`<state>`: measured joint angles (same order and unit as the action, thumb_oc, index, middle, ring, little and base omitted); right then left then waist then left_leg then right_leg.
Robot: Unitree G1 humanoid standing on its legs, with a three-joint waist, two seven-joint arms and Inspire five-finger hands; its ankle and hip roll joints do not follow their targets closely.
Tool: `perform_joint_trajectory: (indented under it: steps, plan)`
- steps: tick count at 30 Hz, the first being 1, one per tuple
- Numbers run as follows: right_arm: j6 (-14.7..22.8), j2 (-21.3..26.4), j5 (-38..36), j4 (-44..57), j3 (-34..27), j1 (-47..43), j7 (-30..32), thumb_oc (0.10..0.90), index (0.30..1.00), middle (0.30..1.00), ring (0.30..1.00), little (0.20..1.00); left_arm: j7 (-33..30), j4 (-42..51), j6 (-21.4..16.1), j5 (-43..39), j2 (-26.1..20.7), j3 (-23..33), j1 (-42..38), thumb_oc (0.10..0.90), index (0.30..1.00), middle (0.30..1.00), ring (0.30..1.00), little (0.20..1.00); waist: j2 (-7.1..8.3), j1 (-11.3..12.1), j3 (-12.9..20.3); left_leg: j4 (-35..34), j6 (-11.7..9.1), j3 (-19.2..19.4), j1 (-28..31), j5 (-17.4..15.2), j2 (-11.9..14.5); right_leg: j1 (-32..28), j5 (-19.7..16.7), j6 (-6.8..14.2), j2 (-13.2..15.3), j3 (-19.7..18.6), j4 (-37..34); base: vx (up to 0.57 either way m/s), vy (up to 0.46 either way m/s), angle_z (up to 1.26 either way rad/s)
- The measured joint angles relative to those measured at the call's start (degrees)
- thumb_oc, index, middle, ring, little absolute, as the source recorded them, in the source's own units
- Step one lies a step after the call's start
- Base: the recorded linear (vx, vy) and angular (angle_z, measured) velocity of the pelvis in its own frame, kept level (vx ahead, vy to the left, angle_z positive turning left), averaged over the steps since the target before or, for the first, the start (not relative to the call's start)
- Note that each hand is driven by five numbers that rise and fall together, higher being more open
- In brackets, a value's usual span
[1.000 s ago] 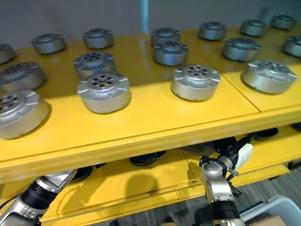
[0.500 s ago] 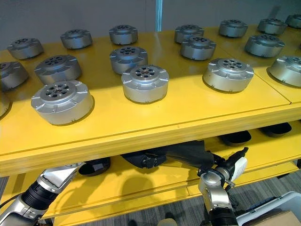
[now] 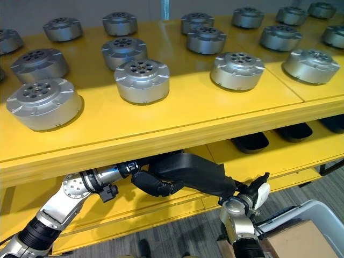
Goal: Move parts from the plastic box to the shelf.
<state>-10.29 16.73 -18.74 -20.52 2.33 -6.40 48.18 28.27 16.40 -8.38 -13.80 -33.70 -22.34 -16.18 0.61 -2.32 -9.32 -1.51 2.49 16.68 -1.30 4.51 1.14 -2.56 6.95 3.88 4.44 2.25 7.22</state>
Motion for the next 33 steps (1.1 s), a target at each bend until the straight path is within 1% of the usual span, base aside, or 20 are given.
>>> perform_joint_trajectory:
  steps: [4, 7, 9, 10, 11, 12, 13, 14, 15, 16, 17, 18, 20, 22, 23, 24, 25, 27, 31, 33]
  plan:
    - [-0.27, -0.15, 0.03, 0.13, 0.33, 0.88, -0.09, 0.900, 1.000, 1.000, 1.000, 1.000, -0.20, 0.08, 1.37, -1.67, 0.05, 0.55, 2.02, 0.400, 0.300, 0.300, 0.300, 0.300, -0.09, -1.63, 0.06, -2.13, 0.21, 0.09, 1.45, 1.47, -0.24, -1.24, -0.51, 0.17, -0.07, -0.15, -1.54, -0.16, -0.090, -0.05]
    - [-0.54, -0.40, -0.01, 0.05, 1.01, 1.73, -0.60, 0.900, 1.000, 1.000, 1.000, 1.000, -0.03, 0.08, 1.39, -1.76, 0.10, 0.79, 3.56, 0.400, 0.300, 0.300, 0.300, 0.300, -0.06, -1.60, 0.03, -1.64, 0.22, -0.22, 1.22, 1.44, -0.37, -1.42, -1.48, -0.05, -0.14, -0.75, -2.93, -0.35, 0.001, -0.10]
    - [-0.62, -0.14, -0.14, -0.02, 1.14, 1.59, -1.68, 0.900, 1.000, 1.000, 1.000, 1.000, 0.00, 0.09, 1.39, -1.78, 0.08, 1.29, 4.02, 0.400, 0.300, 0.300, 0.300, 0.300, 0.06, -0.61, -0.03, 0.43, -0.49, -1.89, 0.46, 1.02, -0.28, -0.16, -1.50, -0.21, 0.14, -2.15, -1.75, -0.37, 0.056, -0.35]
    - [-0.58, 0.17, -0.67, -0.02, 1.17, 1.31, -2.73, 0.900, 1.000, 1.000, 1.000, 1.000, -0.07, 0.11, 1.39, -1.84, 0.02, 1.65, 3.89, 0.400, 0.300, 0.300, 0.300, 0.300, 1.16, -0.67, -0.60, 8.34, -2.27, -3.96, -3.32, -0.29, -0.65, 0.29, -1.41, -0.40, 1.41, -2.72, -0.84, -0.39, 0.138, -0.35]
    - [-0.48, 0.67, -0.73, -0.02, 1.22, 1.33, -3.23, 0.900, 1.000, 1.000, 1.000, 1.000, -0.04, 0.11, 1.39, -1.84, 0.16, 1.54, 3.92, 0.400, 0.300, 0.300, 0.300, 0.300, 1.27, -0.69, -0.67, 12.95, -3.69, -5.62, -4.94, -1.36, -0.78, 0.40, -1.46, -0.36, 2.04, -3.44, -0.23, -0.53, 0.305, -0.36]
    - [0.36, 1.95, -0.83, 0.15, 1.26, 1.42, -4.27, 0.900, 1.000, 1.000, 1.000, 1.000, -0.02, 0.11, 1.37, -1.84, 0.97, 1.58, 3.69, 0.400, 0.300, 0.300, 0.300, 0.300, 1.17, -1.40, -0.90, 24.06, -5.05, -11.57, -7.95, -8.46, -2.60, 0.46, -1.64, -0.20, 3.06, -3.66, 0.45, -0.45, 0.329, -0.46]
    - [0.57, 3.04, -1.10, 0.41, 1.23, 1.38, -4.62, 0.900, 1.000, 1.000, 1.000, 1.000, -0.03, 0.16, 1.37, -1.83, 1.52, 1.55, 3.70, 0.400, 0.300, 0.300, 0.300, 0.300, 0.01, -2.26, -0.27, 25.74, -3.25, -13.01, -7.26, -11.62, -4.36, 1.29, -1.64, 0.13, 2.69, -4.59, 1.19, -0.38, 0.326, -0.48]
    - [0.70, 4.15, -1.69, 1.25, 1.23, 1.30, -4.58, 0.900, 1.000, 1.000, 1.000, 1.000, -0.14, 0.37, 1.37, -1.84, 1.89, 1.42, 3.02, 0.400, 0.300, 0.300, 0.300, 0.300, -2.18, -3.06, 0.43, 21.76, 0.29, -12.81, -5.53, -12.87, -4.74, 2.48, -1.36, 1.27, 0.85, -5.53, 2.56, -0.24, 0.178, -0.28]
    - [0.69, 4.20, -1.91, 1.47, 1.07, 1.31, -4.55, 0.900, 1.000, 1.000, 1.000, 1.000, -0.24, 0.38, 1.38, -1.87, 1.72, 1.03, 1.87, 0.400, 0.300, 0.300, 0.300, 0.300, -2.56, -4.05, 0.50, 17.40, 3.13, -13.02, -3.54, -13.69, -4.59, 3.34, -0.92, 2.02, 0.57, -5.73, 3.74, -0.31, 0.137, -0.20]
    - [0.21, 3.71, -2.70, 1.43, 0.95, 1.31, -4.50, 0.900, 1.000, 1.000, 1.000, 1.000, -0.60, 0.54, 1.52, -1.87, 1.53, 0.60, 0.89, 0.400, 0.300, 0.300, 0.300, 0.300, -0.49, -4.10, -0.51, 12.53, 3.76, -12.61, -1.16, -10.00, -6.10, 5.01, -1.29, 2.55, 1.83, -6.23, 6.36, -0.31, 0.066, -0.07]
    - [0.01, 3.46, -3.07, 1.42, 0.84, 1.38, -4.47, 0.900, 1.000, 1.000, 1.000, 1.000, -0.72, 0.57, 1.58, -1.87, 1.32, 0.33, 0.53, 0.400, 0.300, 0.300, 0.300, 0.300, 0.38, -4.12, -0.68, 10.43, 3.93, -12.35, -0.48, -8.49, -6.60, 6.15, -1.52, 2.92, 2.33, -6.35, 7.62, -0.32, 0.060, -0.19]
    - [-0.02, 3.30, -3.59, 1.24, 0.41, 1.36, -4.38, 0.900, 1.000, 1.000, 1.000, 1.000, -1.42, 0.56, 1.94, -1.87, 0.98, -0.36, 0.05, 0.400, 0.300, 0.300, 0.300, 0.300, 1.10, -4.10, -0.97, 6.87, 4.63, -12.42, 0.41, -6.58, -6.98, 9.90, -1.42, 4.87, 2.55, -6.40, 11.25, -0.34, 0.044, -0.09]
    - [0.01, 2.95, -3.96, 0.79, 0.18, 1.36, -4.47, 0.900, 1.000, 1.000, 1.000, 1.000, -1.89, 0.52, 2.04, -1.88, 0.75, -0.87, 0.13, 0.400, 0.300, 0.300, 0.300, 0.300, 1.30, -4.14, -0.95, 4.63, 5.50, -11.52, 0.44, -3.92, -7.08, 12.11, -1.80, 5.57, 1.74, -6.17, 10.18, -0.44, 0.047, -0.01]
    - [-0.33, 1.70, -3.98, -0.16, 0.20, 1.37, -4.91, 0.900, 1.000, 1.000, 1.000, 1.000, -2.94, 0.52, 2.04, -1.84, 0.67, -0.79, 1.31, 0.400, 0.300, 0.300, 0.300, 0.300, 1.08, -3.54, -1.25, 2.61, 5.85, -11.07, 0.94, -2.47, -6.32, 14.21, -2.07, 5.40, -0.79, -5.84, 15.20, -0.41, 0.010, -0.04]
    - [-0.38, 1.61, -3.98, -0.16, 0.21, 1.43, -4.92, 0.900, 1.000, 1.000, 1.000, 1.000, -2.94, 0.52, 2.04, -1.85, 0.63, -0.76, 1.43, 0.400, 0.300, 0.300, 0.300, 0.300, 1.00, -3.40, -1.26, 2.55, 5.79, -11.10, 0.94, -2.38, -6.22, 14.16, -2.08, 5.39, -1.00, -5.69, 15.69, -0.32, -0.019, -0.08]
    - [-0.53, 1.44, -3.99, -0.15, 0.24, 1.52, -4.95, 0.900, 1.000, 1.000, 1.000, 1.000, -2.94, 0.59, 2.04, -1.85, 0.46, -0.69, 1.63, 0.400, 0.300, 0.300, 0.300, 0.300, 0.48, -2.51, -1.25, 2.55, 6.26, -11.05, 0.51, -2.35, -5.77, 13.83, -1.98, 5.09, -1.23, -3.97, 18.64, -0.32, -0.061, -0.10]
    - [-0.52, 1.45, -4.00, -0.15, 0.24, 1.40, -4.96, 0.900, 1.000, 1.000, 1.000, 1.000, -2.93, 0.69, 2.04, -1.85, 0.46, -0.66, 1.63, 0.400, 0.300, 0.300, 0.300, 0.300, 0.01, -1.74, -1.35, 2.49, 6.53, -11.04, 0.09, -2.19, -5.36, 12.94, -1.28, 3.93, -0.65, -2.31, 20.11, -0.27, -0.095, -0.10]
    - [-0.53, 1.13, -4.51, -0.15, 0.24, 1.35, -4.74, 0.900, 1.000, 1.000, 1.000, 1.000, -2.92, 0.75, 2.04, -1.85, 0.14, -0.58, 1.63, 0.400, 0.300, 0.300, 0.300, 0.300, -0.35, -0.18, -1.27, 2.10, 5.72, -11.20, -0.28, -1.06, -4.85, 8.60, -0.43, 3.00, 1.14, -0.91, 17.62, -0.33, -0.140, -0.07]
    - [-0.16, -0.35, -4.51, -0.16, 0.26, 1.13, -3.45, 0.900, 1.000, 1.000, 1.000, 1.000, -2.60, 1.55, 2.04, -2.11, -1.41, -0.30, 1.55, 0.400, 0.300, 0.300, 0.300, 0.300, -0.34, 1.28, -1.26, 1.83, 5.02, -12.73, -1.70, 0.33, -4.32, 3.11, 0.69, 4.43, 3.08, -0.20, 13.75, -0.36, -0.130, 0.18]
    - [-0.16, -0.67, -4.52, -0.43, 0.70, 0.40, -3.17, 0.900, 1.000, 1.000, 1.000, 1.000, -2.61, 1.67, 2.03, -2.19, -1.57, 0.20, 1.52, 0.400, 0.300, 0.300, 0.300, 0.300, -0.51, 2.18, -1.23, 0.29, 4.03, -12.54, -1.94, 1.99, -3.98, 4.09, 1.51, 3.44, 2.75, 0.21, 13.85, -0.30, -0.175, 0.04]
